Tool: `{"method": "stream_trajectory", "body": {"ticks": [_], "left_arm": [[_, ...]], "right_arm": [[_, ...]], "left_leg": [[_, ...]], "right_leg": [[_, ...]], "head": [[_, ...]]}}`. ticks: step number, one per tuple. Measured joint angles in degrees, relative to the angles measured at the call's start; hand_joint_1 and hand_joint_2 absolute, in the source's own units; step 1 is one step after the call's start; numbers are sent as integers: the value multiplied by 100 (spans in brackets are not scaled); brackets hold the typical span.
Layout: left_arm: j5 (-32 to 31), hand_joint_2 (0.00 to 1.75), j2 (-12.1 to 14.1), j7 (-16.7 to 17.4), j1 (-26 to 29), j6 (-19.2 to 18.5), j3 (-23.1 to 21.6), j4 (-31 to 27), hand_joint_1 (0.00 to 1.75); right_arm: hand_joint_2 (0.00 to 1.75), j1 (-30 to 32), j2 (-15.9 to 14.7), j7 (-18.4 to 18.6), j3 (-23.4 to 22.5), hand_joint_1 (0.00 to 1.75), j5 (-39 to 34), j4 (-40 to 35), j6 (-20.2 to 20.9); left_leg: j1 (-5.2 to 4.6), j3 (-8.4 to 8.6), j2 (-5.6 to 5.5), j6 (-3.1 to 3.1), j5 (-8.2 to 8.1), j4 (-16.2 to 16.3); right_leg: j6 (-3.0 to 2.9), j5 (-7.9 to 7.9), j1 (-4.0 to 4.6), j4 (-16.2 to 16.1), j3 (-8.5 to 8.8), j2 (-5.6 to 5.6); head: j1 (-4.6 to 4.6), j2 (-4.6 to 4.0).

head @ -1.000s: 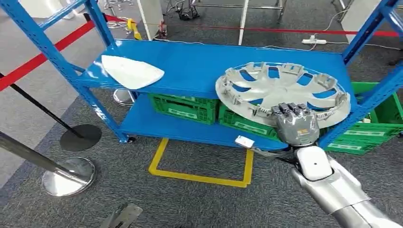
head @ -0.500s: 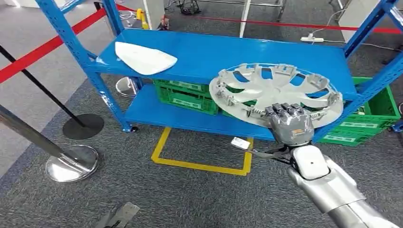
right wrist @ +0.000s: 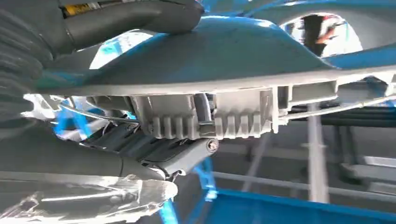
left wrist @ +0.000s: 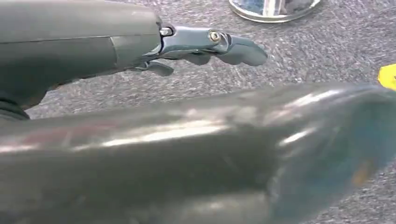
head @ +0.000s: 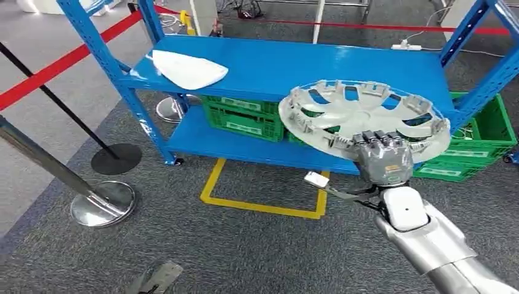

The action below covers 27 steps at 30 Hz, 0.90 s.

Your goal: Take the parts from the cabinet and place them on the table.

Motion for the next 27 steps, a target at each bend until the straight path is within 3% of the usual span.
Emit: {"method": "stream_trajectory", "body": {"ticks": [2, 3, 4, 5, 7, 8, 9, 10, 13, 14, 15, 16, 18, 19, 20, 21, 22, 23, 24, 25, 27], "left_arm": [[-7, 0, -2, 0, -6, 0, 0, 0, 0], [-7, 0, -2, 0, -1, 0, 0, 0, 0], [-7, 0, -4, 0, 7, 0, 0, 0, 0], [-11, 0, -7, 0, 13, 0, 0, 0, 0], [-11, 0, 0, 0, 12, 0, 0, 0, 0], [-11, 0, 2, 0, 4, 0, 0, -2, 0], [-11, 0, -7, 0, -12, 0, 0, 0, 0], [-11, 0, 0, 0, -28, 0, 0, 0, 0], [-11, 0, -2, 0, -11, 0, 0, 0, 0], [-11, 0, -7, 0, 0, 0, 0, 0, 0], [-9, 0, 11, 0, -7, 7, 6, 0, 0], [-11, 0, 11, 0, -21, 2, 9, 0, 0], [-13, 0, -11, 0, -23, 0, 9, 0, 0], [-13, 0, -11, 0, -10, -2, 9, 0, 0], [-13, 0, -11, 0, 2, -2, 9, 0, 0], [-13, 0, -9, 0, 3, -2, 9, 0, 0], [-13, 0, -9, 0, 1, -2, 9, 0, 0], [-13, 0, -15, 0, -1, -2, 9, 0, 0], [-13, 0, -15, 0, 0, -2, 9, 0, 0], [-13, 0, -11, 0, -15, -4, 9, 0, 0], [-13, 0, -13, 0, 9, -7, 9, 0, 0]], "right_arm": [[175, -30, -9, 98, 76, 175, 0, 9, 0], [175, -36, -17, 144, 128, 175, 0, 17, -2], [175, -37, -22, 170, 166, 175, 0, 33, -2], [175, -36, -28, 181, 196, 175, 0, 46, 0], [175, -40, -33, 192, 229, 175, 0, 57, -2], [175, -54, -37, 192, 251, 175, 0, 57, 0], [175, -68, -48, 192, 269, 175, 0, 57, 0], [175, -85, -72, 192, 297, 175, 0, 59, -2], [175, -116, -79, 196, 356, 175, 0, 61, 0], [175, -119, -94, 209, 371, 175, 0, 61, 0], [175, -116, -120, 223, 387, 175, 0, 61, 0], [175, -113, -120, 225, 415, 175, 0, 61, 0], [175, -110, -140, 227, 459, 175, 0, 68, -2], [175, -110, -142, 227, 474, 175, 0, 79, -2], [175, -110, -142, 229, 492, 175, 0, 87, 0], [175, -110, -146, 229, 511, 175, 0, 90, 0], [175, -113, -149, 229, 522, 175, 0, 90, -2], [175, -122, -153, 236, 531, 175, -2, 90, 0], [175, -129, -157, 240, 546, 175, 0, 92, -2], [175, -137, -166, 242, 561, 175, 0, 90, -2], [175, -153, -173, 240, 594, 175, 0, 92, -2]], "left_leg": [[51, -406, 9, -88, -490, 930], [67, -587, 11, -117, -657, 1379], [77, -629, 14, -137, -660, 1522], [87, -528, 21, -146, -528, 1413], [95, -29, 103, -137, -99, 580], [88, 287, 314, -124, 73, 39], [28, 480, 627, -119, 60, -292], [5, 457, 587, 13, 65, -331], [-8, 383, 366, 131, 85, -368], [39, 399, 288, 188, 121, -410], [45, 383, 207, 220, 138, -409], [45, 365, 132, 242, 152, -409], [34, 343, -33, 265, 167, -404], [30, 341, -118, 267, 170, -403], [29, 344, -208, 270, 174, -399], [30, 345, -301, 269, 175, -393], [32, 351, -403, 266, 175, -378], [37, 354, -478, 253, 166, -353], [40, 306, -538, 220, 170, -346], [43, 242, -603, 186, 187, -274], [107, 139, -729, 97, 242, -293]], "right_leg": [[-9, 40, -2, 1, -76, -66], [-6, 60, -1, 3, -108, -113], [0, 72, -2, 4, -126, -160], [11, 81, -3, 4, -136, -207], [28, 89, -6, 6, -136, -302], [38, 90, -1, 8, -129, -345], [78, 86, 59, 19, -144, -382], [111, 105, 67, 19, -156, -437], [201, 110, 59, 6, -135, -645], [241, 25, 30, 48, -202, -544], [247, -155, 20, 290, -280, -235], [249, -366, 12, 708, -458, -60], [253, -745, 19, 1690, -907, 79], [252, -770, 26, 1917, -1035, 87], [244, -652, 27, 1849, -1021, 88], [229, -416, 25, 1515, -876, 92], [213, -100, 12, 946, -618, 143], [212, 168, -13, 393, -361, 325], [209, 65, -63, 256, -268, 650], [223, 83, -79, 123, -207, 685], [189, 44, -21, 170, -262, 572]], "head": [[-20, 0], [-17, 0], [-19, 0], [-19, 0], [-19, 0], [-21, 0], [-35, -2], [-22, 0], [-4, 0], [7, 0], [28, 0], [42, 0], [46, 0], [42, 0], [40, 0], [44, 0], [40, 0], [44, 0], [31, 0], [20, 0], [20, 0]]}}
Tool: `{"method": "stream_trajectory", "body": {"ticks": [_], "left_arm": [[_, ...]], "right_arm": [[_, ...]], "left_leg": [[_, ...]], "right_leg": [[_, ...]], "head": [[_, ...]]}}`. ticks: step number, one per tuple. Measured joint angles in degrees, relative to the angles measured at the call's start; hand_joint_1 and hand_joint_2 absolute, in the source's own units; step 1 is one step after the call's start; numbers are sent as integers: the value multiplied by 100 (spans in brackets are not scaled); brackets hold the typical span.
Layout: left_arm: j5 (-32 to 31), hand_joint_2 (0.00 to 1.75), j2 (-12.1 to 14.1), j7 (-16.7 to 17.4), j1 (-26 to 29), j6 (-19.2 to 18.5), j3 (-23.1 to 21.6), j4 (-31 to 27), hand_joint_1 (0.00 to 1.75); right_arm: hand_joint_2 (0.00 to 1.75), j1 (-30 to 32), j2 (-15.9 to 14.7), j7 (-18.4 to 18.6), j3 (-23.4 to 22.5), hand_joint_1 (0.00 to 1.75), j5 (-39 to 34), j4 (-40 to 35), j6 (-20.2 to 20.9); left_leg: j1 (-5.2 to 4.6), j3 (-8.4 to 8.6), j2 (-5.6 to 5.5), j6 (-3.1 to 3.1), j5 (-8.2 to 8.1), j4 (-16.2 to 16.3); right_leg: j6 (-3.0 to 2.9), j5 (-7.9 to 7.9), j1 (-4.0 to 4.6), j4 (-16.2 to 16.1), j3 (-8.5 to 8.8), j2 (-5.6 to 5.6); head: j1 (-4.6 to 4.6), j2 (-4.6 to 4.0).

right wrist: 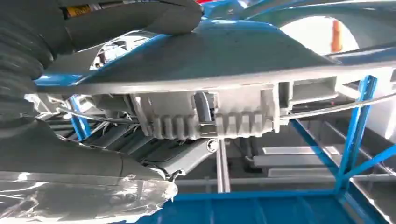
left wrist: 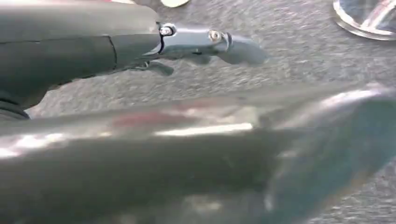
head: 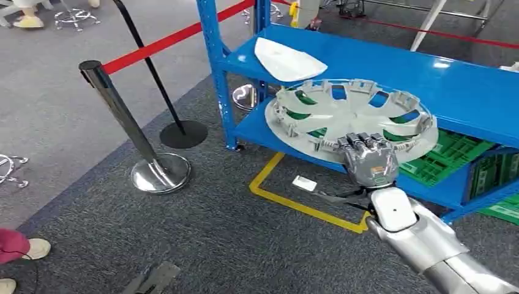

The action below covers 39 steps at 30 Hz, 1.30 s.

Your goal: Take the parts from the cabinet and place them on the table.

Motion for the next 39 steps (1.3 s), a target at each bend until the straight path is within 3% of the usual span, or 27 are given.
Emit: {"method": "stream_trajectory", "body": {"ticks": [1, 2, 4, 5, 7, 8, 10, 11, 12, 13, 17, 18, 19, 20, 22, 23, 24, 26, 27, 28, 31, 32, 34, 35, 37, 38, 39], "left_arm": [[0, 0, 0, 0, 20, 0, 0, 0, 0], [0, 0, 24, 0, 30, 2, 0, 0, 0], [-2, 0, 17, 2, 13, 4, 0, 0, 0], [-4, 0, 17, 0, -6, 4, 0, 0, 0], [-13, 0, 11, 0, -12, 2, 0, 0, 0], [-17, 0, 11, 0, -3, 2, 0, 0, 0], [-17, 0, 13, 0, -2, 4, 2, 0, 0], [-17, 0, 20, 0, -6, 4, 2, 0, 0], [-17, 0, 24, 0, -13, 4, 7, 0, 0], [-17, 0, 24, 0, -37, 7, 7, 0, 0], [-20, 0, 30, 0, 25, 7, 15, 0, 0], [-17, 0, 33, 0, 43, 13, 24, 0, 0], [-17, 0, 44, 0, 34, 15, 31, 0, 0], [-20, 0, 39, 0, 23, 13, 33, 0, 0], [-22, 0, 15, 0, 18, 11, 33, 0, 0], [-22, 0, 11, 0, 22, 11, 33, 0, 0], [-20, 0, 11, 0, 24, 11, 37, 0, 0], [-22, 0, 6, 0, 17, 7, 48, 0, 0], [-35, 0, 2, 0, 14, 7, 57, 0, 0], [-37, 0, 2, 0, 1, 7, 66, 0, 0], [-37, 0, 2, 0, 37, 7, 77, 0, 0], [-37, 0, 4, 0, 47, 7, 79, 0, 0], [-39, 0, 2, 0, 50, 7, 79, 0, 0], [-44, 0, 2, 0, 29, 7, 79, 0, 0], [-52, 0, -11, 0, 2, 2, 79, 0, 0], [-57, 0, -15, 0, 5, -2, 79, 0, 0], [-61, 0, -15, 0, 10, -15, 79, 0, 0]], "right_arm": [[175, 0, 0, -13, 9, 175, 0, -2, 0], [175, -10, -2, -33, 9, 175, 0, -2, 2], [175, -34, -7, -90, 4, 175, 0, -20, 4], [175, -38, -7, -114, 2, 175, 0, -31, 7], [175, -48, -9, -148, -11, 175, 0, -52, 11], [175, -50, -9, -171, -11, 175, 0, -61, 15], [175, -53, -9, -236, -24, 175, 0, -107, 31], [175, -59, -13, -271, -37, 175, -2, -140, 39], [175, -77, -17, -312, -63, 175, 0, -192, 48], [175, -92, -41, -326, -107, 175, 0, -236, 55], [175, -122, -68, -378, -157, 175, 0, -317, 77], [175, -124, -90, -380, -168, 175, -2, -328, 83], [175, -122, -105, -376, -179, 175, -2, -334, 92], [175, -111, -107, -385, -179, 175, -2, -337, 94], [175, -94, -122, -385, -186, 175, -2, -337, 94], [175, -89, -125, -385, -186, 175, -2, -337, 94], [175, -88, -127, -385, -190, 175, -2, -337, 94], [175, -93, -140, -396, -216, 175, -2, -361, 103], [175, -96, -157, -411, -247, 175, -2, -396, 107], [175, -117, -160, -422, -262, 175, -2, -402, 114], [175, -129, -186, -437, -297, 175, -2, -483, 122], [175, -131, -186, -439, -297, 175, -2, -496, 125], [175, -127, -197, -452, -334, 175, -4, -551, 140], [175, -124, -214, -472, -356, 175, -4, -582, 142], [175, -118, -240, -507, -411, 175, -9, -623, 168], [175, -112, -251, -529, -439, 175, -11, -651, 181], [175, -105, -256, -540, -450, 175, -11, -678, 199]], "left_leg": [[7, -15, -65, -36, 22, -12], [6, -51, -45, -60, -18, 10], [-58, -296, 556, -147, -337, 519], [-40, -520, 692, -172, -548, 985], [-18, -911, 765, -199, -794, 1755], [-6, -926, 765, -206, -724, 1778], [-7, -547, 796, -182, -290, 1060], [-21, -260, 908, -155, -68, 546], [-57, -15, 1180, -121, 52, 130], [-122, 43, 1245, -89, -5, -42], [-116, 4, 969, 51, 44, -70], [-83, 16, 908, 82, 56, -85], [-71, 14, 839, 118, 61, -84], [-71, 10, 772, 143, 65, -84], [-78, 9, 606, 150, 65, -79], [-78, 13, 527, 150, 66, -78], [-76, 17, 440, 148, 67, -73], [-57, 25, 264, 133, 65, -33], [-51, 8, 186, 100, 46, -1], [-79, -46, 124, 62, 46, 51], [-11, -137, -64, -38, 125, 41], [-13, -154, -119, -63, 123, 49], [-75, -298, 528, -142, -117, 348], [-61, -486, 673, -174, -326, 745], [-33, -950, 755, -190, -738, 1724], [-23, -1037, 755, -192, -764, 1911], [-22, -973, 756, -187, -653, 1821]], "right_leg": [[-23, 13, 6, -8, -2, -67], [-76, 44, -61, -65, 24, -180], [-135, 51, -40, -82, 28, -319], [-135, 50, -29, -81, 29, -399], [-141, 43, -24, -80, 30, -571], [-140, 39, -24, -80, 36, -655], [-128, 29, -22, -79, 48, -804], [-113, 19, -21, -79, 62, -861], [-96, 9, -6, -80, 70, -911], [-56, -15, 43, -53, 42, -955], [64, -28, 38, -124, 132, -1212], [71, -139, 12, -22, 64, -962], [43, -338, 10, 301, -69, -689], [26, -577, 22, 815, -298, -536], [26, -892, 50, 1752, -770, -442], [27, -850, 56, 1843, -849, -439], [28, -672, 53, 1652, -791, -439], [33, -104, 17, 643, -337, -363], [58, 61, -32, 167, -118, -124], [65, -33, -67, 54, -25, 81], [12, -22, -13, 91, -48, -84], [-37, -3, -39, 61, -36, -157], [-123, 17, -31, 38, -22, -298], [-126, 17, -22, 38, -26, -367], [-144, 3, -14, 39, -26, -558], [-144, 2, -13, 39, -25, -639], [-143, 1, -11, 39, -21, -714]], "head": [[-7, 0], [15, 0], [-96, 0], [-85, 0], [-92, 0], [-90, 0], [-90, 0], [-92, 0], [-94, 0], [-112, 0], [-90, 0], [-70, 0], [-61, 0], [-44, 0], [-46, 0], [-46, 0], [-42, 0], [-46, 0], [-39, 0], [-46, 0], [-55, 0], [-50, 0], [-125, 0], [-118, 0], [-122, 0], [-122, 0], [-125, 0]]}}
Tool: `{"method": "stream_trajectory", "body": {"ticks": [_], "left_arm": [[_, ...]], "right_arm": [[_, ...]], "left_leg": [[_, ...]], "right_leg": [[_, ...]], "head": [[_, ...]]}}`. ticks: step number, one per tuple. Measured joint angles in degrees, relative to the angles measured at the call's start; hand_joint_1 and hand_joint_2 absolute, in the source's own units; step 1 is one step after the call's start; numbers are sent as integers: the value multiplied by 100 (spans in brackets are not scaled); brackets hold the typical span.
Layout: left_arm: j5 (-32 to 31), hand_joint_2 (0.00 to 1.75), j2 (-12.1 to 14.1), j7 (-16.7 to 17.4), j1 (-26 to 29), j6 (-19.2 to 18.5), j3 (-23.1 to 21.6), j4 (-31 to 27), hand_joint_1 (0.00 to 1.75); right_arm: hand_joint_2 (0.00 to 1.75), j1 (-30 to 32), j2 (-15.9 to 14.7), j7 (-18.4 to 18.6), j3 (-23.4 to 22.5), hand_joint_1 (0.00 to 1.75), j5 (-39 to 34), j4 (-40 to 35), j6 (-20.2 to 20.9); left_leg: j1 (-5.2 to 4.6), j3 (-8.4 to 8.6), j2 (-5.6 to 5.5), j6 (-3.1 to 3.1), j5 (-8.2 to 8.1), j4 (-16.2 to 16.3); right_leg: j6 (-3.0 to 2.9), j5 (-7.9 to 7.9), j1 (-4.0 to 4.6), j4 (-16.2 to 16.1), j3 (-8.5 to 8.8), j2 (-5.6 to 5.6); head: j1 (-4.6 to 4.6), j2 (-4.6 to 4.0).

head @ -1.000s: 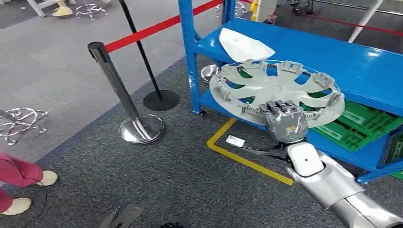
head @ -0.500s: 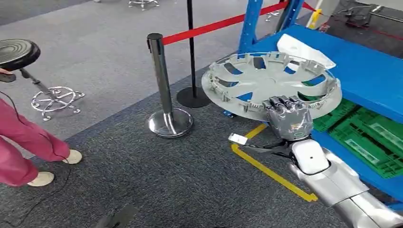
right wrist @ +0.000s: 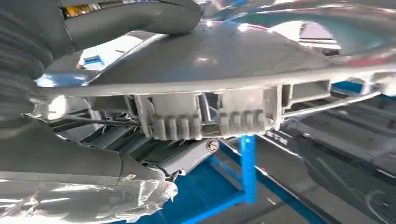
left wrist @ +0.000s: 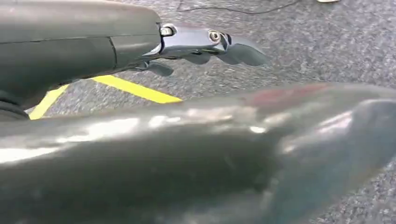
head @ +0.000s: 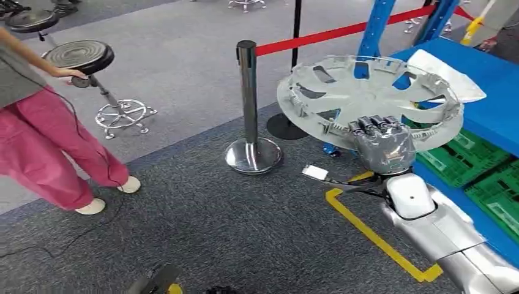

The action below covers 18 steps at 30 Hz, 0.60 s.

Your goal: Take the parts from the cabinet and place them on the table.

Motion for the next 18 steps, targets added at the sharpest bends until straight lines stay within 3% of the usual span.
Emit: {"method": "stream_trajectory", "body": {"ticks": [1, 2, 3, 4, 5, 8, 9, 10, 11, 12, 13, 14, 15, 16, 17, 18], "left_arm": [[-2, 0, 2, 9, 1, -9, 2, 0, 0], [-9, 0, 4, 22, -2, -9, 2, 0, 0], [-11, 0, 11, 33, -7, -9, 2, 0, 0], [-15, 0, 11, 44, -19, -9, 2, 0, 0], [-17, 0, 9, 46, -35, -11, 2, 0, 0], [-22, 0, 11, 57, -3, -11, 2, 0, 0], [-24, 0, 17, 70, 11, -11, 4, 0, 0], [-35, 0, 22, 70, 7, -11, 7, 0, 0], [-48, 0, 22, 74, -11, -17, 11, 0, 0], [-61, 0, 9, 79, -22, -33, 9, 0, 0], [-70, 0, 2, 79, -24, -42, 9, 0, 0], [-79, 0, 0, 81, -16, -70, 9, 0, 0], [-90, 0, 2, 83, -12, -81, 9, 0, 0], [-112, 0, 7, 92, -12, -90, 9, 0, 0], [-122, 0, 4, 94, -17, -107, 9, 0, 0], [-136, 0, 2, 96, -19, -114, 9, -2, 0]], "right_arm": [[175, 4, -15, -4, -15, 175, -2, -28, 11], [175, 9, -22, -11, -35, 175, -4, -55, 17], [175, 9, -33, -17, -57, 175, -9, -89, 17], [175, 14, -50, -26, -83, 175, -7, -114, 17], [175, 17, -85, -26, -112, 175, -7, -131, 20], [175, 40, -96, -33, -116, 175, -7, -151, 22], [175, 57, -105, -33, -127, 175, -7, -173, 22], [175, 74, -109, -35, -129, 175, -11, -181, 24], [175, 99, -131, -42, -133, 175, -11, -192, 26], [175, 136, -160, -48, -142, 175, -11, -212, 26], [175, 162, -190, -55, -155, 175, -9, -236, 28], [175, 182, -219, -59, -166, 175, -11, -264, 33], [175, 207, -247, -76, -188, 175, -13, -310, 37], [175, 234, -286, -98, -210, 175, -26, -374, 57], [175, 257, -332, -111, -240, 175, -41, -452, 85], [175, 261, -381, -131, -278, 175, -61, -523, 109]], "left_leg": [[-2, 171, 5, 15, 193, -312], [-13, 463, 63, 42, 427, -828], [-40, 765, 238, 79, 605, -1336], [-120, 981, 610, 98, 605, -1697], [-115, 959, 497, 167, 619, -1739], [-140, 925, 290, 245, 649, -1774], [-87, 967, 212, 300, 684, -1824], [-83, 971, 133, 321, 687, -1826], [-82, 970, 63, 353, 684, -1825], [-84, 971, -21, 375, 680, -1825], [-88, 971, -113, 381, 681, -1822], [-90, 976, -199, 381, 681, -1820], [-87, 980, -281, 381, 681, -1818], [-79, 987, -382, 379, 682, -1808], [-67, 994, -473, 371, 678, -1791], [-51, 995, -560, 349, 665, -1761]], "right_leg": [[3, -5, 4, 0, 2, -70], [12, -11, 6, 0, 13, -140], [26, -20, 7, -1, 27, -199], [62, -44, 55, 11, 29, -255], [91, -53, 71, 13, 19, -296], [166, -48, 70, -47, 85, -517], [206, -114, 39, -20, 37, -444], [198, -239, 28, 170, -20, -140], [191, -436, 29, 590, -208, 94], [193, -662, 34, 1122, -465, 209], [200, -830, 44, 1572, -705, 247], [203, -877, 48, 1841, -870, 259], [202, -777, 47, 1802, -887, 260], [202, -529, 36, 1463, -751, 264], [203, -231, 20, 932, -495, 289], [227, 25, -10, 385, -228, 410]], "head": [[2, 0], [0, 0], [0, 0], [-2, 0], [4, 0], [11, 0], [24, 0], [26, 0], [44, 0], [59, 0], [68, 0], [63, 0], [66, 0], [68, 0], [63, 0], [68, 0]]}}
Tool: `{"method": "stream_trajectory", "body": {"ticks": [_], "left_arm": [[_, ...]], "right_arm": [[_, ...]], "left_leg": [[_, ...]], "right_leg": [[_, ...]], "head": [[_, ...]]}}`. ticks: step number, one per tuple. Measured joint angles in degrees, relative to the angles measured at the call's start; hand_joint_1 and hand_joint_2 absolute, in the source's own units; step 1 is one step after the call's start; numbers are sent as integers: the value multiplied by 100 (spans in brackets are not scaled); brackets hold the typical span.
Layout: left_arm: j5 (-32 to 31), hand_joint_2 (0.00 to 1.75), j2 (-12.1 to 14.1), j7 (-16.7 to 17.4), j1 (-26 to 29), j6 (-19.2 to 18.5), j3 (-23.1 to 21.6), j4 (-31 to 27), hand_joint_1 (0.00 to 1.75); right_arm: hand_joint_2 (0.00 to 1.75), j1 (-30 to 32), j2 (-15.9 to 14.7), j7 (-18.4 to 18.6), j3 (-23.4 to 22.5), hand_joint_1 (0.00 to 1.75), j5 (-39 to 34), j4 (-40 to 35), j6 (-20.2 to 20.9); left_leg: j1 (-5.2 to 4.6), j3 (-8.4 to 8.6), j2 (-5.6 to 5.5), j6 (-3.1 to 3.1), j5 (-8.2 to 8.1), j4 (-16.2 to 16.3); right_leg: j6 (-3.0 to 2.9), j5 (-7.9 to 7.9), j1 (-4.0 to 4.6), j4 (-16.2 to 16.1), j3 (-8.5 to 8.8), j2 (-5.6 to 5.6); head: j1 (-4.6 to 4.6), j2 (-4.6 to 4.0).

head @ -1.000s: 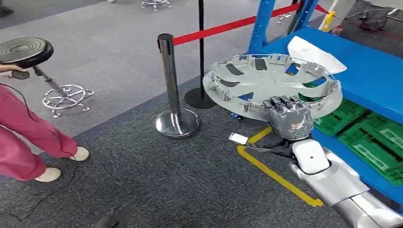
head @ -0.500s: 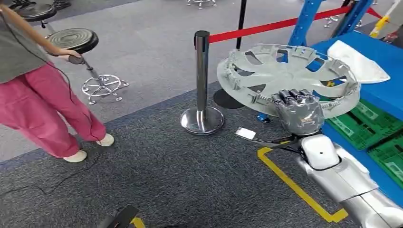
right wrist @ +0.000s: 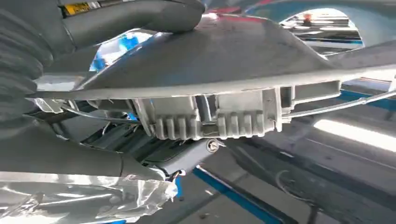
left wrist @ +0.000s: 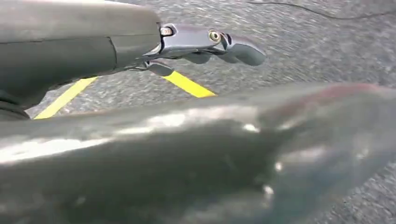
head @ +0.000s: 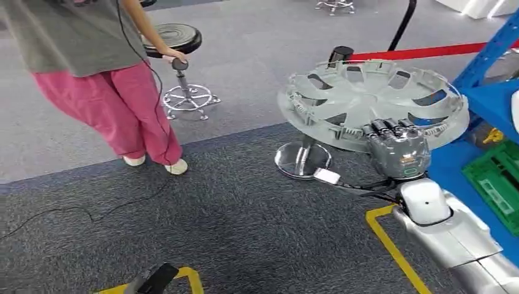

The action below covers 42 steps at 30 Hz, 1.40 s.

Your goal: Take the parts from the cabinet and place them on the table.

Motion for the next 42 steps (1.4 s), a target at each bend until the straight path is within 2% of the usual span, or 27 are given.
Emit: {"method": "stream_trajectory", "body": {"ticks": [1, 2, 5, 6, 7, 8, 10, 11, 12, 14, 15, 16, 17, 21, 23, 24, 26, 27, 28, 30, 31, 32, 36, 38, 39, 41, 42], "left_arm": [[-11, 0, 0, 4, -1, -2, 0, 2, 0], [-28, 0, 2, 22, -12, -6, 0, 2, 0], [-66, 0, 2, 96, 28, -31, 0, 2, 0], [-94, 0, 15, 96, 33, -37, 0, 2, 0], [-103, 0, 2, 96, 34, -37, -2, 2, 0], [-116, 0, 2, 96, 12, -37, -2, 2, 0], [-155, 0, -4, 96, -21, -57, -4, 2, 0], [-164, 0, -20, 105, -21, -74, -13, 2, 0], [-166, 0, -24, 109, -13, -81, -15, 2, 0], [-166, 0, -31, 114, -12, -90, -15, 2, 0], [-166, 0, -33, 114, -16, -87, -17, 0, 0], [-166, 0, -33, 114, -22, -87, -17, 0, 0], [-166, 0, -35, 114, -47, -87, -17, 0, 0], [-166, 0, -33, 118, -41, -87, -17, 0, 0], [-192, 0, -39, 122, -51, -74, -15, 0, 0], [-216, 0, -50, 122, -66, -74, -17, 0, 0], [-223, 0, -94, 122, -67, -74, -20, 0, 0], [-225, 0, -103, 120, -56, -74, -20, 0, 0], [-225, 0, -107, 112, -47, -74, -20, 0, 0], [-216, 0, -124, 79, -30, -74, -17, 0, 0], [-216, 0, -133, 74, -17, -72, -18, 0, 0], [-216, 0, -127, 76, -3, -59, -20, 2, 0], [-216, 0, -101, 124, 211, 17, -20, 22, 0], [-227, 0, -74, 159, 274, 39, -20, 28, 0], [-245, 0, -63, 201, 268, 42, -20, 28, 0], [-278, 0, -44, 258, 266, 48, -20, 28, 0], [-284, 0, -39, 293, 280, 48, -20, 28, 0]], "right_arm": [[175, 4, -57, -22, -48, 175, -33, -81, 30], [175, 10, -113, -41, -98, 175, -61, -169, 52], [175, 82, -253, -87, -236, 175, -135, -472, 142], [175, 117, -288, -105, -284, 175, -153, -570, 159], [175, 167, -334, -107, -330, 175, -166, -638, 168], [175, 237, -393, -116, -388, 175, -179, -731, 170], [175, 372, -517, -120, -506, 175, -188, -878, 168], [175, 436, -555, -120, -553, 175, -190, -933, 166], [175, 496, -592, -120, -594, 175, -194, -998, 164], [175, 593, -664, -120, -658, 175, -216, -1099, 164], [175, 620, -691, -120, -688, 175, -218, -1139, 164], [175, 638, -719, -120, -712, 175, -220, -1175, 164], [175, 655, -750, -120, -728, 175, -221, -1204, 164], [175, 708, -800, -118, -752, 175, -218, -1260, 162], [175, 815, -844, -81, -796, 175, -214, -1333, 159], [175, 887, -876, -68, -846, 175, -208, -1370, 159], [175, 1043, -922, -59, -964, 175, -186, -1455, 155], [175, 1160, -933, -61, -1036, 175, -159, -1525, 151], [175, 1284, -937, -61, -1103, 175, -116, -1603, 146], [175, 1589, -940, -26, -1280, 175, -20, -1772, 122], [175, 1790, -946, -26, -1377, 175, 24, -1858, 94], [175, 1999, -944, -52, -1508, 175, 55, -1947, 17], [175, 2951, -782, -551, -2206, 175, 68, -2455, -236], [175, 3418, -556, -836, -2606, 175, 68, -2794, -256], [175, 3678, -429, -946, -2809, 175, 68, -2984, -273], [175, 4066, -156, -1084, -3144, 175, 68, -3248, -297], [175, 4204, -25, -1152, -3285, 175, 68, -3353, -297]], "left_leg": [[0, -16, -69, -35, -13, 18], [-6, -60, -136, -69, -12, 75], [45, -116, -310, -172, 54, 19], [46, -135, -252, -193, 23, 35], [-18, -174, 144, -232, -76, 152], [-15, -337, 403, -270, -285, 488], [21, -837, 556, -296, -738, 1502], [38, -1021, 557, -308, -837, 1861], [47, -1051, 558, -313, -789, 1912], [49, -708, 585, -298, -375, 1266], [35, -402, 718, -275, -132, 717], [-2, -147, 1052, -239, 9, 283], [-80, -52, 1189, -232, -51, 52], [-80, -78, 864, -70, -22, 20], [-28, -37, 708, 12, -8, -9], [-19, -37, 613, 29, -10, -9], [-21, -30, 421, 37, -13, -6], [-20, -21, 327, 37, -14, -6], [-9, -8, 231, 34, -16, -2], [24, 25, 36, -1, -36, 10], [41, 32, -65, -38, -56, 32], [19, 1, -143, -86, -68, 69], [53, -55, -362, -159, -35, 69], [-18, -172, 290, -207, -276, 343], [-17, -368, 461, -231, -512, 752], [-1, -800, 552, -238, -909, 1674], [1, -909, 552, -234, -952, 1908]], "right_leg": [[18, -41, -41, -276, 155, 268], [3, -62, -50, -381, 249, 309], [-78, -47, 13, -340, 219, 135], [-127, -20, -29, -383, 246, 57], [-164, -21, -14, -399, 264, 1], [-195, -27, 1, -401, 272, -84], [-227, -49, 22, -400, 276, -265], [-232, -55, 25, -400, 280, -351], [-231, -65, 27, -400, 288, -426], [-207, -90, 29, -400, 322, -570], [-191, -109, 29, -400, 351, -631], [-166, -128, 38, -401, 374, -673], [-117, -172, 93, -360, 361, -725], [-3, -214, 71, -432, 463, -1014], [5, -462, 28, -29, 280, -452], [8, -665, 31, 426, 52, -272], [26, -992, 37, 1342, -462, -168], [23, -952, 38, 1459, -572, -168], [27, -776, 31, 1293, -535, -166], [50, -204, -13, 328, -113, -104], [100, 6, -72, -206, 140, 83], [128, -135, -84, -337, 221, 284], [-27, -109, -31, -322, 284, 40], [-125, -117, -26, -336, 303, -92], [-150, -129, -6, -336, 303, -186], [-186, -153, 14, -335, 306, -368], [-194, -158, 18, -335, 309, -445]], "head": [[-2, 0], [-7, 0], [-9, 0], [-2, 0], [-33, 0], [-85, 0], [-79, 0], [-77, 0], [-79, 0], [-79, 0], [-77, 0], [-81, 0], [-83, 0], [-59, 0], [-26, 0], [15, 0], [24, 0], [26, 0], [24, 0], [26, 0], [28, 0], [28, 0], [17, 0], [-42, 0], [-31, 0], [-35, 0], [-39, 0]]}}
